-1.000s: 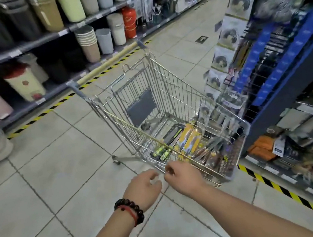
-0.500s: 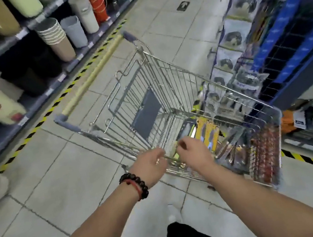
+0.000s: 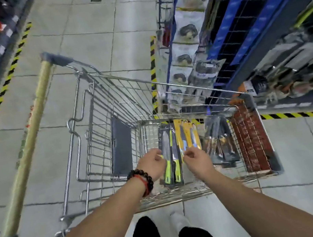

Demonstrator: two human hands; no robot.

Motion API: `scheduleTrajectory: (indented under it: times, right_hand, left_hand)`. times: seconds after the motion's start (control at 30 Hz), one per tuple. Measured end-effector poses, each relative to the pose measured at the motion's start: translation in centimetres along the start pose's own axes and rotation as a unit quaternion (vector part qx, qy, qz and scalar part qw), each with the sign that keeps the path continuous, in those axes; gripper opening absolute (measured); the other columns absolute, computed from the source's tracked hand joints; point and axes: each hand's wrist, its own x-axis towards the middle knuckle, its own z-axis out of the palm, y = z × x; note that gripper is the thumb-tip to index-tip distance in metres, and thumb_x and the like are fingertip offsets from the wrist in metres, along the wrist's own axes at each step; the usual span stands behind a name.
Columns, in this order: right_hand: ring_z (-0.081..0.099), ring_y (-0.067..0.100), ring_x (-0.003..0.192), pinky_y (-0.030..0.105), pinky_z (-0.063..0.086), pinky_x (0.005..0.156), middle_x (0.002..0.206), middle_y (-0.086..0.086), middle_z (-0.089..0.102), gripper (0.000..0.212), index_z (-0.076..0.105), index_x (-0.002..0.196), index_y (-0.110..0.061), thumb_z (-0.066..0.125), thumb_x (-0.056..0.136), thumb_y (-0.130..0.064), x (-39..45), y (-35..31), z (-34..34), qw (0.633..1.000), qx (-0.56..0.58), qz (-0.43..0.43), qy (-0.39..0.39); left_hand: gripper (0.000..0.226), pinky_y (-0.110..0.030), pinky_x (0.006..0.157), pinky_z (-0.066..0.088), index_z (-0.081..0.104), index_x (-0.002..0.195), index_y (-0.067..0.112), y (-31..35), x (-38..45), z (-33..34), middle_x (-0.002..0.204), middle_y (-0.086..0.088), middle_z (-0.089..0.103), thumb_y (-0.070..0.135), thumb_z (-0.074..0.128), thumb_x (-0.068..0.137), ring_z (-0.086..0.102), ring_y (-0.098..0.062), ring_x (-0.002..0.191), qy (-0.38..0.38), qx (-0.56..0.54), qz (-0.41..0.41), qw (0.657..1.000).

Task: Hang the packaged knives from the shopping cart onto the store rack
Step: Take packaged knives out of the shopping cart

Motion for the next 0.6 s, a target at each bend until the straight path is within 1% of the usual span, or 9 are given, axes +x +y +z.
scheduleTrajectory:
  times: [0.07, 0.13, 0.23, 0.3, 0.4, 0.47, 0.53, 0.57, 0.6]
  right_hand:
    - [0.063, 0.026, 0.086, 0.033, 0.049, 0.075, 0.092, 0.002, 0.067, 0.007, 0.062, 0.095, -0.017, 0.058, 0.091, -0.022, 1.7, 0.2, 1.2, 0.999, 0.030, 0.041, 0.020]
    - [0.061, 0.025, 0.084, 0.031, 0.045, 0.072, 0.092, 0.004, 0.067, 0.008, 0.063, 0.095, -0.019, 0.058, 0.091, -0.022, 3.8, 0.7, 2.3, 0.996, 0.042, 0.072, 0.020]
    - [0.053, 0.020, 0.067, 0.033, 0.043, 0.065, 0.076, 0.002, 0.060, 0.010, 0.062, 0.083, -0.023, 0.053, 0.084, -0.028, 7.9, 2.6, 4.6, 0.989, 0.044, 0.137, -0.015]
    - [0.052, 0.022, 0.073, 0.036, 0.047, 0.071, 0.073, -0.002, 0.055, 0.008, 0.055, 0.074, -0.024, 0.051, 0.080, -0.028, 10.9, 4.3, 6.2, 0.985, 0.021, 0.167, -0.044]
    - [0.052, 0.022, 0.087, 0.035, 0.047, 0.082, 0.092, 0.003, 0.055, 0.008, 0.054, 0.094, -0.025, 0.055, 0.090, -0.019, 15.2, 7.9, 9.1, 0.980, 0.000, 0.189, -0.068]
    - [0.059, 0.027, 0.095, 0.032, 0.047, 0.084, 0.097, 0.008, 0.057, 0.009, 0.056, 0.097, -0.025, 0.056, 0.089, -0.025, 17.8, 10.5, 11.3, 0.972, -0.017, 0.214, -0.091]
    - [0.059, 0.032, 0.109, 0.032, 0.048, 0.086, 0.111, 0.014, 0.060, 0.026, 0.059, 0.111, -0.018, 0.055, 0.088, -0.029, 19.2, 11.3, 13.1, 0.966, -0.050, 0.235, -0.099]
    - [0.057, 0.031, 0.115, 0.032, 0.046, 0.087, 0.123, 0.016, 0.058, 0.040, 0.053, 0.126, -0.012, 0.055, 0.090, -0.029, 19.6, 11.2, 13.9, 0.964, -0.055, 0.244, -0.094]
    - [0.051, 0.030, 0.124, 0.034, 0.042, 0.095, 0.136, 0.016, 0.051, 0.052, 0.042, 0.139, -0.009, 0.054, 0.092, -0.029, 19.9, 11.2, 14.8, 0.962, -0.066, 0.250, -0.088]
  left_hand:
    - [0.035, -0.028, 0.080, 0.050, 0.053, 0.126, 0.018, -0.8, 3.2, -0.4, 0.121, -0.005, 0.061, 0.019, 0.051, 0.091, 0.060, -0.022, 0.100, -0.030, -0.006, -0.021, 0.999]
    - [0.034, -0.023, 0.074, 0.046, 0.053, 0.127, 0.015, -1.7, 6.5, -0.5, 0.114, 0.000, 0.056, 0.017, 0.051, 0.093, 0.055, -0.017, 0.094, -0.059, -0.002, -0.037, 0.998]
    - [0.031, -0.027, 0.088, 0.041, 0.057, 0.123, 0.007, -3.4, 11.4, 0.1, 0.118, -0.006, 0.058, 0.019, 0.051, 0.095, 0.053, -0.022, 0.101, -0.078, 0.026, -0.060, 0.995]
    - [0.033, -0.028, 0.090, 0.041, 0.057, 0.123, 0.002, -4.6, 14.7, 1.2, 0.126, -0.013, 0.057, 0.021, 0.051, 0.096, 0.055, -0.025, 0.111, -0.089, 0.034, -0.085, 0.992]
    - [0.040, -0.034, 0.095, 0.043, 0.055, 0.123, -0.001, -7.2, 19.3, 4.1, 0.130, -0.017, 0.056, 0.028, 0.054, 0.096, 0.055, -0.028, 0.113, -0.114, 0.036, -0.125, 0.985]
    - [0.052, -0.039, 0.101, 0.042, 0.050, 0.130, 0.000, -9.0, 22.0, 6.3, 0.135, -0.018, 0.052, 0.039, 0.052, 0.095, 0.053, -0.032, 0.120, -0.130, 0.043, -0.150, 0.979]
    - [0.053, -0.039, 0.106, 0.039, 0.042, 0.139, 0.004, -10.8, 24.4, 8.5, 0.143, -0.016, 0.045, 0.038, 0.046, 0.098, 0.047, -0.031, 0.128, -0.124, 0.042, -0.177, 0.975]
    - [0.053, -0.037, 0.109, 0.036, 0.036, 0.144, 0.006, -11.5, 25.4, 9.3, 0.148, -0.013, 0.039, 0.034, 0.044, 0.099, 0.042, -0.030, 0.132, -0.118, 0.035, -0.185, 0.975]
    - [0.053, -0.035, 0.110, 0.034, 0.031, 0.146, 0.008, -12.1, 26.3, 10.1, 0.151, -0.012, 0.036, 0.031, 0.042, 0.100, 0.039, -0.030, 0.135, -0.117, 0.024, -0.192, 0.974]
